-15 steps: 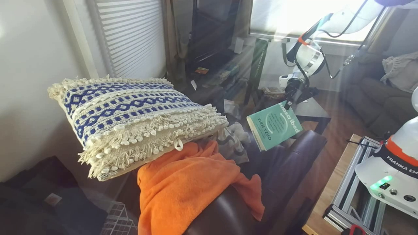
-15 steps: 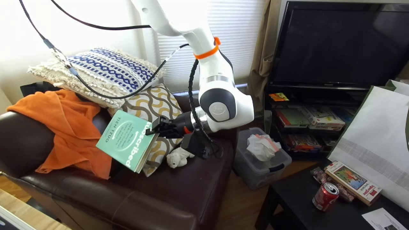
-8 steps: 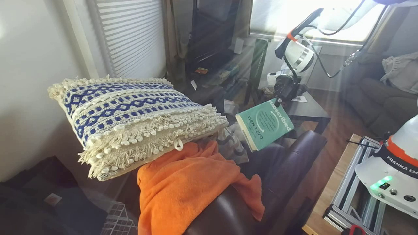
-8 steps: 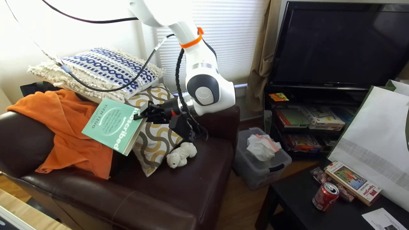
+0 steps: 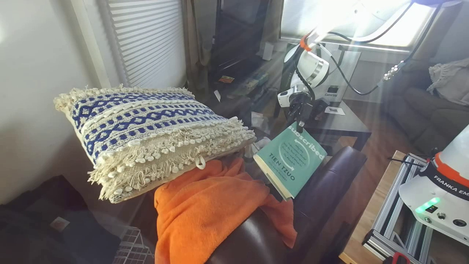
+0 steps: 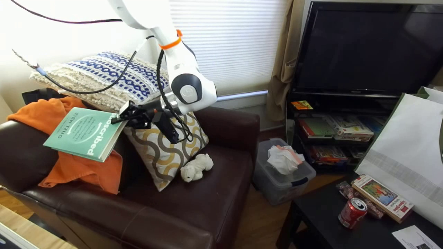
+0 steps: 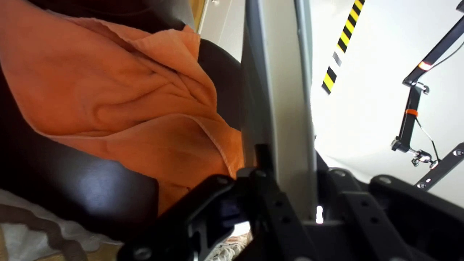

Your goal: Put the book on top of the sofa

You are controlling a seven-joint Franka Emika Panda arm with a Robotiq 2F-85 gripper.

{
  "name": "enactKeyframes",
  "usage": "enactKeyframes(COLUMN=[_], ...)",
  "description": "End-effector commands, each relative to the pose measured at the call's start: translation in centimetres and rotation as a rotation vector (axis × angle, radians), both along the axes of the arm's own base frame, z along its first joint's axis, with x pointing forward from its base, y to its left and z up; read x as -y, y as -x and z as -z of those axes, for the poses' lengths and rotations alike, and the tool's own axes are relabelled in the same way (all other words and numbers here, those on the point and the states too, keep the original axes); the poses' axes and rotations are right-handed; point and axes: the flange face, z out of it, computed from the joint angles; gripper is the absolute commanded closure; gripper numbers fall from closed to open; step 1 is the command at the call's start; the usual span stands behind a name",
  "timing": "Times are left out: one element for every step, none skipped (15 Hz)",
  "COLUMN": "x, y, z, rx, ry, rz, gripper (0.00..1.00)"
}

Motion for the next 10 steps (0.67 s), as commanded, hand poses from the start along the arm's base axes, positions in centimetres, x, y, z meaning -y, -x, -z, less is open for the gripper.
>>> enactKeyframes(x=[-1.3, -2.1, -2.4, -2.2, -3.0, -4.1, -5.3, -6.6, -8.1, -9.6], y=[-0.1, -0.2, -0.3, -0.3, -0.5, -0.8, -1.1, -1.5, -1.9, -2.3], z=[-0.1, -0.1, 0.0, 0.0, 0.3, 0.2, 0.1, 0.0, -0.2, -0.4], rx=[-0.005, -0.002, 0.003, 0.004, 0.003, 0.009, 0.011, 0.019, 0.026, 0.029], ry=[-0.006, -0.004, 0.003, 0.007, 0.002, -0.004, -0.016, -0.029, -0.054, -0.077], rz=[-0.014, -0.028, -0.033, -0.031, -0.016, -0.016, -0.017, -0.009, 0.002, 0.009], gripper=[0.93, 0.73, 0.73, 0.93, 0.93, 0.93, 0.93, 0.93, 0.93, 0.93])
